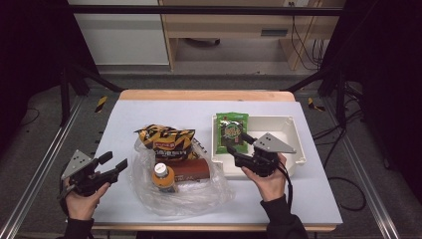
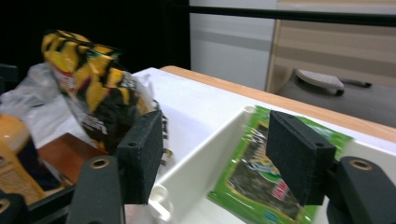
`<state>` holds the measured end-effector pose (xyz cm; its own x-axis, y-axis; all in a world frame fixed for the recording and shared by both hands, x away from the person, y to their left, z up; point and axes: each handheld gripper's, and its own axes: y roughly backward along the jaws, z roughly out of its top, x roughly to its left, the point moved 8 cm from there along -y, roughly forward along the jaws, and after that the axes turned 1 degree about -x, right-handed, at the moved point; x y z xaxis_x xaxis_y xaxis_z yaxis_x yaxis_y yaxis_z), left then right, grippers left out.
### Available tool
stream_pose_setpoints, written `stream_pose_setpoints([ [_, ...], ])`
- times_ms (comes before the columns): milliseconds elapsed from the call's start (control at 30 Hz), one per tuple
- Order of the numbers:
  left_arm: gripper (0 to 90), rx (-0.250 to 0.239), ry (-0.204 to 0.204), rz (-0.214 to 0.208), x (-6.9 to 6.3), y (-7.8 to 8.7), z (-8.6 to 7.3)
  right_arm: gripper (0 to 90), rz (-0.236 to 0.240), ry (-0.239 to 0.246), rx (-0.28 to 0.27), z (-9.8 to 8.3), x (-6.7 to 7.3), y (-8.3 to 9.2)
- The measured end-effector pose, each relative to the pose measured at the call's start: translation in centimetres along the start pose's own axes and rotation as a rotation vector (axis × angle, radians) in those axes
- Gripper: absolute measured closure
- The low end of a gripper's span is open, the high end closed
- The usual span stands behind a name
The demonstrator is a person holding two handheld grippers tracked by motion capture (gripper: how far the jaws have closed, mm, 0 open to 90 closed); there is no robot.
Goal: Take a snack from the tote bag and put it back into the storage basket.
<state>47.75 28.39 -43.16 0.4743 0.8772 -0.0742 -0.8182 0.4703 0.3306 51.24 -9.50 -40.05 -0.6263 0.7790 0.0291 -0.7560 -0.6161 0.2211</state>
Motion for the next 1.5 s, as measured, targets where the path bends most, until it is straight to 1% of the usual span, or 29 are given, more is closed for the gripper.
stream_pose_setpoints([
  [67,33.8,-0.008,-0.006,-0.009,-0.3,0.1,0.4,38.4,0.025,0.019,-0.008,0.4,0.9,-0.3],
  [133,33.8,-0.015,-0.007,-0.018,-0.6,0.2,0.7,38.6,0.030,0.043,-0.005,0.7,1.7,-0.5],
  [200,33.8,-0.013,-0.018,-0.025,-1.0,0.1,1.0,39.6,0.038,0.059,0.001,0.9,2.3,-0.8],
  [267,33.8,-0.010,-0.028,-0.034,-1.3,-0.1,1.3,40.0,0.034,0.077,0.012,1.2,2.7,-1.1],
  [300,33.9,-0.008,-0.033,-0.038,-1.5,-0.2,1.4,40.0,0.044,0.071,0.003,1.4,3.1,-1.4],
  [333,33.9,-0.008,-0.036,-0.041,-1.7,-0.3,1.6,40.0,0.044,0.071,0.003,1.4,3.1,-1.4],
  [400,34.1,-0.007,-0.043,-0.046,-2.0,-0.4,1.9,40.1,0.064,0.052,-0.003,1.6,3.5,-1.7],
  [500,34.7,-0.008,-0.053,-0.049,-2.3,-0.6,2.5,40.1,0.075,0.044,-0.006,1.7,4.0,-2.1],
  [567,35.8,-0.009,-0.056,-0.052,-2.5,-0.8,3.0,40.1,0.098,0.020,-0.007,1.7,4.5,-2.6],
  [633,37.3,-0.011,-0.052,-0.055,-2.7,-1.1,3.4,40.1,0.110,0.010,0.004,1.7,5.0,-3.0],
  [767,39.7,-0.007,-0.050,-0.056,-2.9,-1.8,4.1,39.3,0.132,0.013,0.025,1.9,6.0,-3.9],
  [867,40.8,0.021,-0.045,-0.041,-2.8,-2.7,4.0,37.1,0.135,0.018,0.045,1.8,6.4,-4.7],
  [933,40.8,0.042,-0.040,-0.035,-2.7,-3.4,3.7,35.5,0.139,0.010,0.053,1.8,6.5,-5.1],
  [1000,40.8,0.063,-0.032,-0.040,-2.6,-4.2,3.2,33.8,0.138,0.007,0.064,1.6,6.6,-5.7],
  [1100,42.1,0.112,-0.029,-0.053,-2.5,-5.5,2.0,32.1,0.149,0.000,0.073,1.5,6.9,-6.3],
  [1167,46.6,0.138,-0.036,-0.052,-2.4,-5.9,1.4,31.4,0.153,0.004,0.077,1.4,7.0,-6.8],
  [1200,52.4,0.147,-0.030,-0.054,-2.4,-6.2,1.1,31.0,0.158,0.001,0.081,1.3,7.3,-7.4],
  [1233,52.4,0.159,-0.029,-0.054,-2.3,-6.4,0.9,30.8,0.158,0.001,0.081,1.3,7.3,-7.4],
  [1333,62.6,0.188,-0.033,-0.040,-2.1,-6.8,0.1,30.4,0.164,0.007,0.090,1.2,7.7,-8.3],
  [1400,70.3,0.198,-0.032,-0.030,-1.9,-6.9,-0.2,30.4,0.164,0.003,0.093,1.1,7.9,-9.0],
  [1500,78.7,0.195,-0.028,-0.030,-1.7,-6.8,-0.3,29.6,0.158,-0.002,0.095,1.0,7.8,-9.8],
])
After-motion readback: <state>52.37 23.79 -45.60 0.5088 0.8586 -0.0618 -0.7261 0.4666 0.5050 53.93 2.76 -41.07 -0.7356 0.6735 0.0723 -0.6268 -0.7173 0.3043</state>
